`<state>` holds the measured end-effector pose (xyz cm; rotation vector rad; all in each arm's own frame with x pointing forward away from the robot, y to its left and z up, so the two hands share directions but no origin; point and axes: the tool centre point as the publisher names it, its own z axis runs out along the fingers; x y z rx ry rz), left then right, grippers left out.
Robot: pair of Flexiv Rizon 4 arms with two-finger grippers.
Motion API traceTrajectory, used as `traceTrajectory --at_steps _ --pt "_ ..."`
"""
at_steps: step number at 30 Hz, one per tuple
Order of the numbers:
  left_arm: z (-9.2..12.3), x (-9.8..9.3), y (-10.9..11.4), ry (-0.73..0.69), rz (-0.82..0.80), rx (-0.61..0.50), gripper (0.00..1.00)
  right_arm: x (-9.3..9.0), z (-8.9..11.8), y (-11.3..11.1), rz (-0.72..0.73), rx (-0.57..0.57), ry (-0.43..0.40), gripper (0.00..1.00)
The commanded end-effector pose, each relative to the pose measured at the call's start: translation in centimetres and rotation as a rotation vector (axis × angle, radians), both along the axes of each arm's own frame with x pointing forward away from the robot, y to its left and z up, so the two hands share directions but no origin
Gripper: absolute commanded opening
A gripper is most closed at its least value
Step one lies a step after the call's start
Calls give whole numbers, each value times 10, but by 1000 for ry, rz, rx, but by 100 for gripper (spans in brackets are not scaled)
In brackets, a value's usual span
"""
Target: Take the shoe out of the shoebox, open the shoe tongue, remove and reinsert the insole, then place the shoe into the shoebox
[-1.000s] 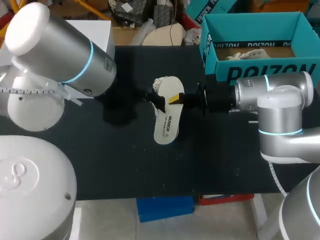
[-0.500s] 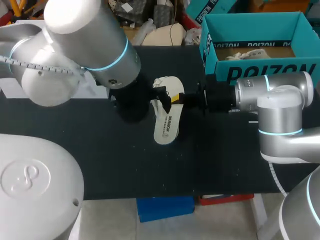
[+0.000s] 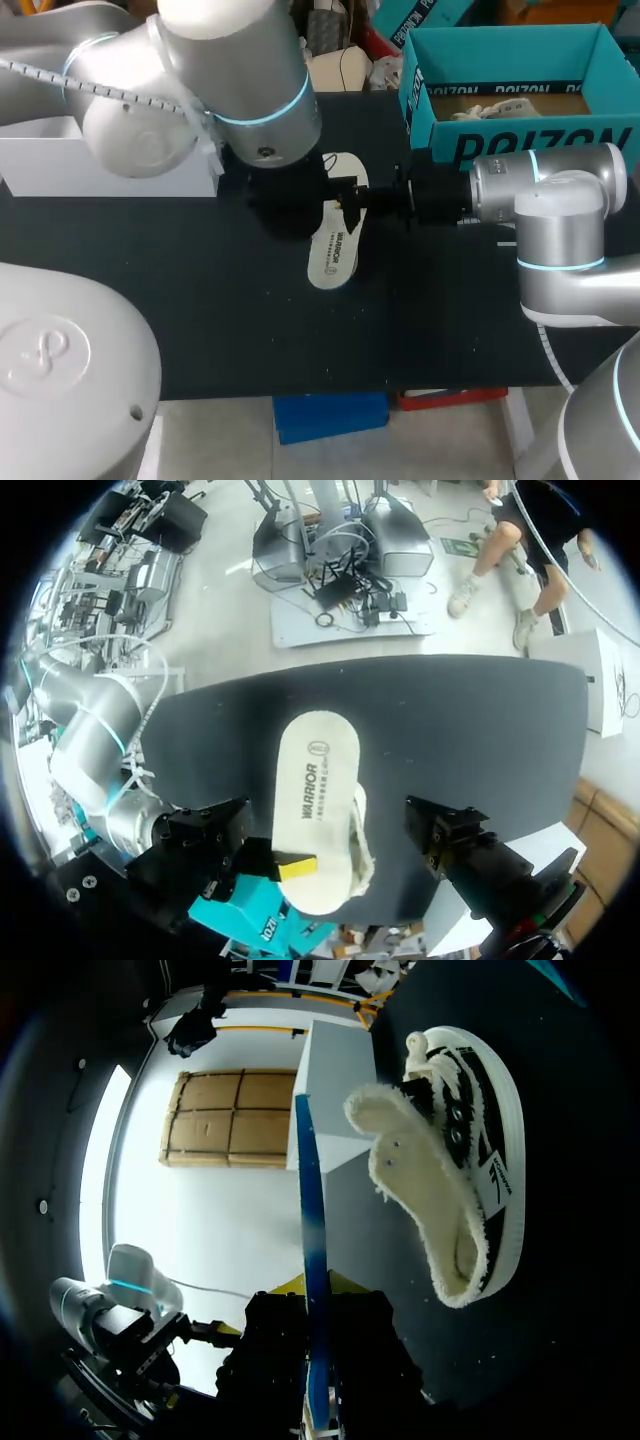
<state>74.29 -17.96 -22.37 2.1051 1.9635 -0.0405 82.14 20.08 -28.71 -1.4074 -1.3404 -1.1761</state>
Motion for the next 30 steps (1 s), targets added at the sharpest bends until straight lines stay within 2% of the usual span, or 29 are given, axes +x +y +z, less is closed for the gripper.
traceTrajectory --at_steps 1,9,16,20,30 --pt "-7 9 -16 8 -2 31 100 -1 0 1 -4 -1 0 0" --pt "-11 22 -20 24 8 59 100 -1 0 1 -4 -1 0 0" --pt "-7 42 -23 17 24 58 100 -1 0 1 -4 -1 0 0" --pt "-6 58 -25 14 31 58 100 -1 0 1 -4 -1 0 0" --pt "-8 114 -29 15 53 49 100 -1 0 1 -4 -1 0 0"
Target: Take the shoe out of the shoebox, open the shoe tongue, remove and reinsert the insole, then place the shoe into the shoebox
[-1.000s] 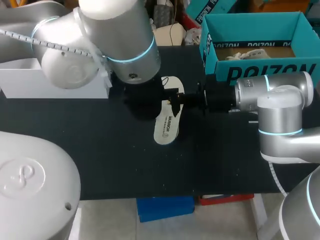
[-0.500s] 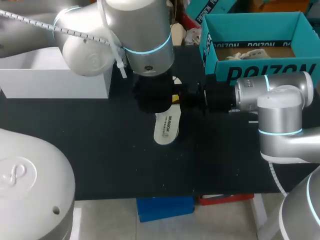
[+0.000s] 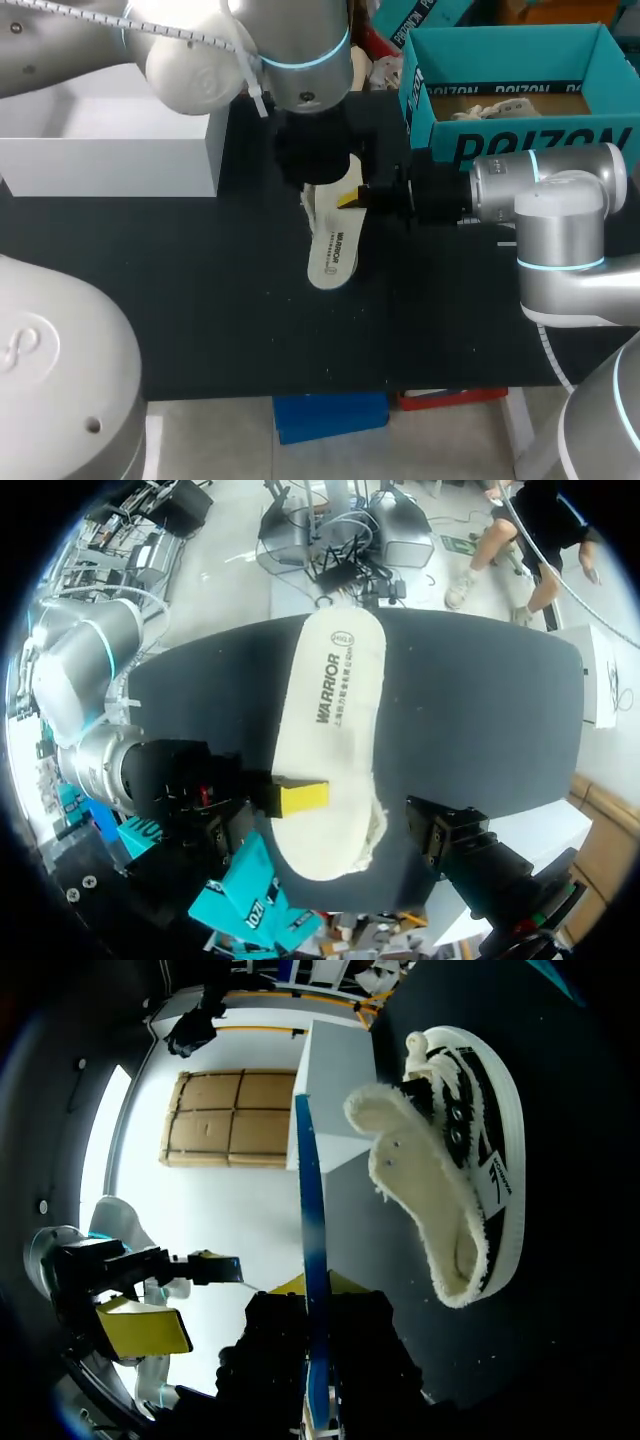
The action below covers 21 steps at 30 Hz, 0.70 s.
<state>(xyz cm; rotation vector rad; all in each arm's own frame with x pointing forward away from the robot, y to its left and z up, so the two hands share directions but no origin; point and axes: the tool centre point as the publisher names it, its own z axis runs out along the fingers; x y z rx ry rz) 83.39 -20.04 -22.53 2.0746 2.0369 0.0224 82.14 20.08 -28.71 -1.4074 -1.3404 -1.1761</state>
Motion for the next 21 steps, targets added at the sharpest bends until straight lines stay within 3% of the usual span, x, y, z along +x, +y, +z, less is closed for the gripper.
traceTrajectory --at_steps 1,15,21 --pt "-7 29 -10 22 -2 1 100 -1 0 1 -4 -1 0 0" --pt "-14 100 -32 24 -15 21 100 -1 0 1 -4 -1 0 0" --pt "-11 107 -31 35 -20 -2 100 -1 0 1 -4 -1 0 0"
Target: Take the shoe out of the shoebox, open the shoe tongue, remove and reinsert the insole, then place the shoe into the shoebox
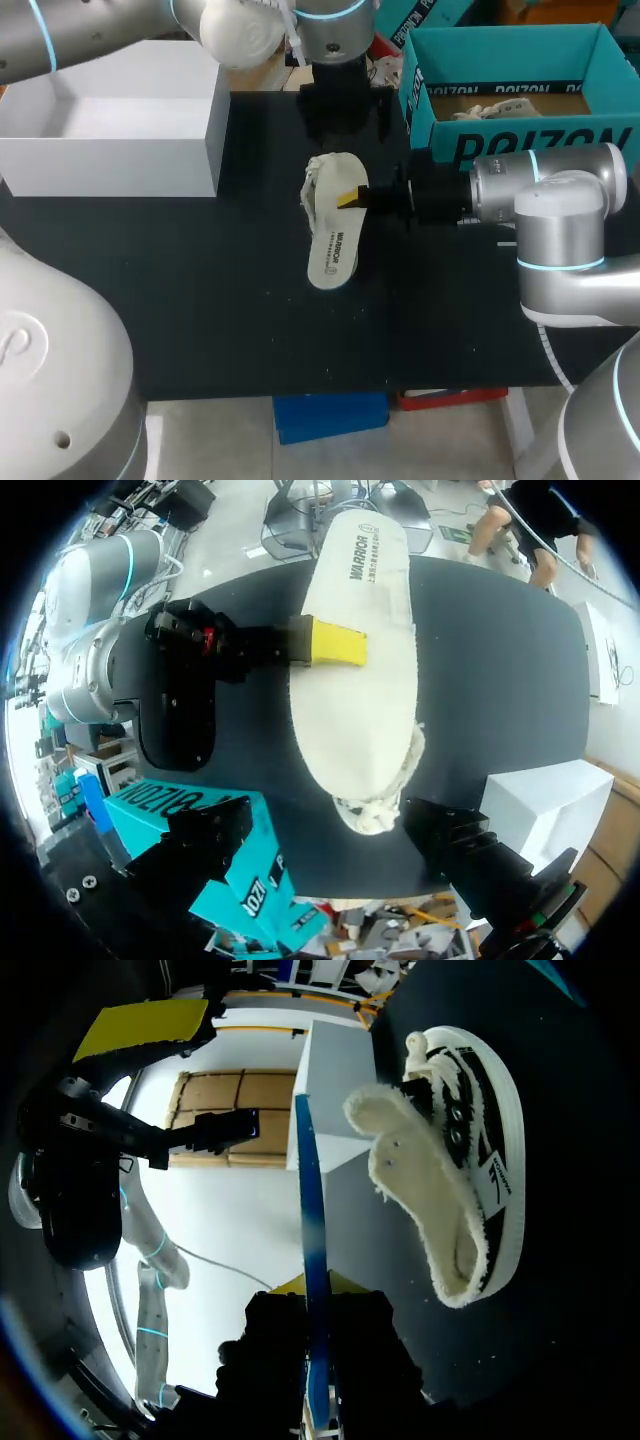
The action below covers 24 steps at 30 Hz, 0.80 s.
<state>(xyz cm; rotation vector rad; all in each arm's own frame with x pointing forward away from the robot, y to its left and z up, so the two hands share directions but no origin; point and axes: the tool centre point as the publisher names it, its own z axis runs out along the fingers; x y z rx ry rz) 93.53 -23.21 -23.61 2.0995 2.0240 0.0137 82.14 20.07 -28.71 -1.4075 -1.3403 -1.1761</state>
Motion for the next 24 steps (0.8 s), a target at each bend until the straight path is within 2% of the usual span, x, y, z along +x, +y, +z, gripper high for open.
traceTrajectory --at_steps 1,6,12,17,24 --pt "0 6 1 26 -6 -3 100 -1 0 1 -3 -1 0 0" --pt "4 -2 6 46 -30 -24 100 -1 0 1 -3 -1 0 0" --pt "10 -23 16 27 -37 -16 100 -1 0 1 -3 -1 0 0" --pt "12 -55 21 32 -45 20 100 -1 0 1 -3 -1 0 0" --pt "15 -97 38 33 -36 15 100 -1 0 1 -3 -1 0 0"
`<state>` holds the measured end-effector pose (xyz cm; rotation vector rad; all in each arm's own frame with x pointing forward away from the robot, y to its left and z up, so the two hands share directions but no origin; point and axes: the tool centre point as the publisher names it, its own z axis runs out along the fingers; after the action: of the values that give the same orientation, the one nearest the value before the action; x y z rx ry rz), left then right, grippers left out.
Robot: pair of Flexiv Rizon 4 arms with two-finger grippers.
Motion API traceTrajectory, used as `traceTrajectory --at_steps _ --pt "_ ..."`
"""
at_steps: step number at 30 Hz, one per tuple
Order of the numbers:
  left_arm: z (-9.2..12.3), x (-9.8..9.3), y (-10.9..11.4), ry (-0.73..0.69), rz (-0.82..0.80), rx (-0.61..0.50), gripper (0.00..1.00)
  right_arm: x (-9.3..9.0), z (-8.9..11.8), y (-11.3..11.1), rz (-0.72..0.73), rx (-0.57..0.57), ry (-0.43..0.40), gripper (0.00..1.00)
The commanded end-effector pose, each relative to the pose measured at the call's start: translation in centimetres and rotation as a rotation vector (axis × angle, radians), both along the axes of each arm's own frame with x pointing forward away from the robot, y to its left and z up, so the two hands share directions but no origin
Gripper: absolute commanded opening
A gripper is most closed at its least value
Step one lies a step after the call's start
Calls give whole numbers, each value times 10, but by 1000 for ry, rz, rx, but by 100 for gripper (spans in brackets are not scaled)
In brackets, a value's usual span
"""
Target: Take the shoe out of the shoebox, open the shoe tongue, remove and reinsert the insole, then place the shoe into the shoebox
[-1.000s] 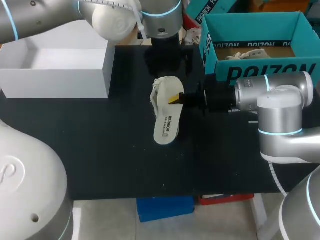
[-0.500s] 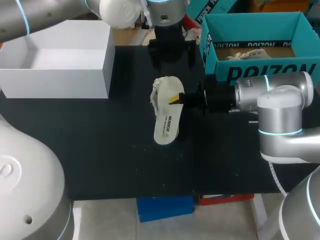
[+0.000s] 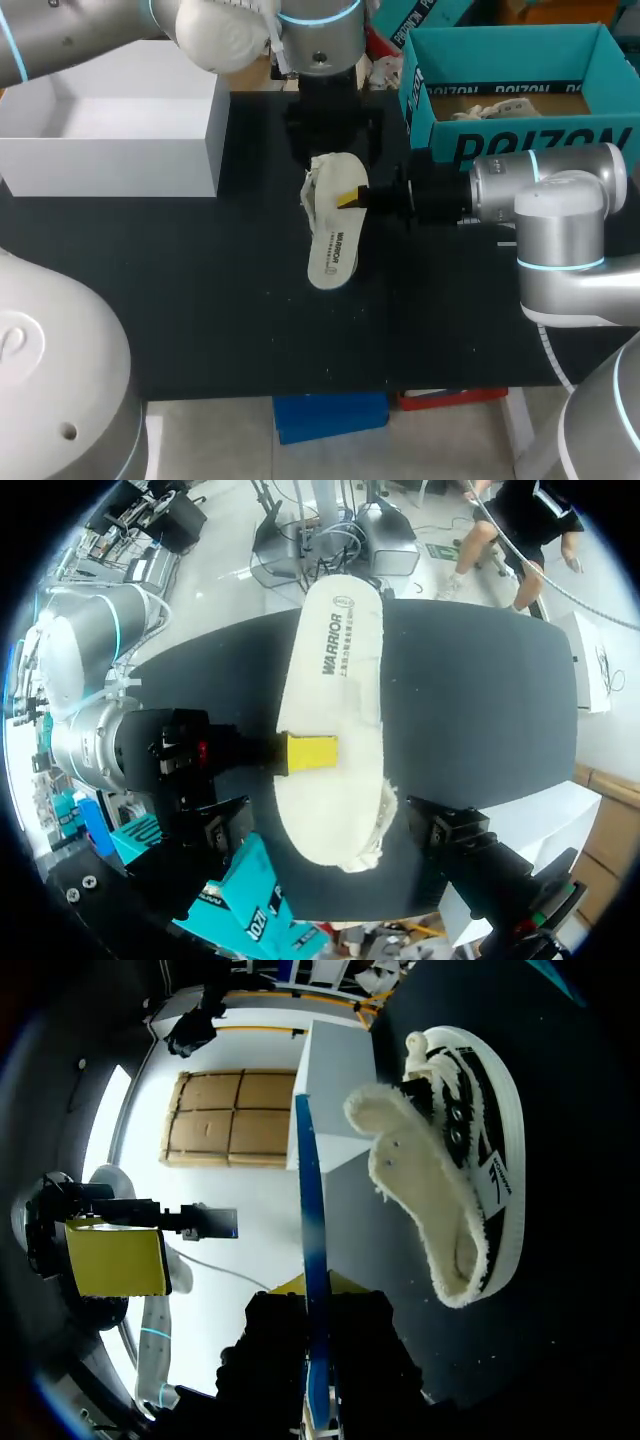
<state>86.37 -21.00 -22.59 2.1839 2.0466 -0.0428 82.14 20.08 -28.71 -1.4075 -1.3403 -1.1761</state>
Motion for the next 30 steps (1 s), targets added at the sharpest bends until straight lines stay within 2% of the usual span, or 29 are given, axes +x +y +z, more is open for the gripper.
traceTrajectory --at_steps 1,8,12,18,20,25,27,30 --pt "6 -32 18 -46 -7 -17 100 -1 0 1 -3 -1 0 0" --pt "-3 -79 26 -40 -48 -12 100 -1 0 1 -3 -1 0 0" --pt "-8 -99 30 -21 -76 -49 100 -1 0 1 -3 -1 0 0" --pt "-15 -116 35 47 -109 -198 100 -1 0 1 -3 -1 0 0" --pt "-14 -118 39 45 -121 -288 100 -1 0 1 -3 -1 0 0" --pt "-13 -120 51 -8 -112 -480 100 -1 0 1 -3 -1 0 0" --pt "-14 -120 59 3 -118 -590 100 -1 0 1 -3 -1 0 0" --pt "-18 -117 66 25 -127 -659 100 -1 0 1 -3 -1 0 0"
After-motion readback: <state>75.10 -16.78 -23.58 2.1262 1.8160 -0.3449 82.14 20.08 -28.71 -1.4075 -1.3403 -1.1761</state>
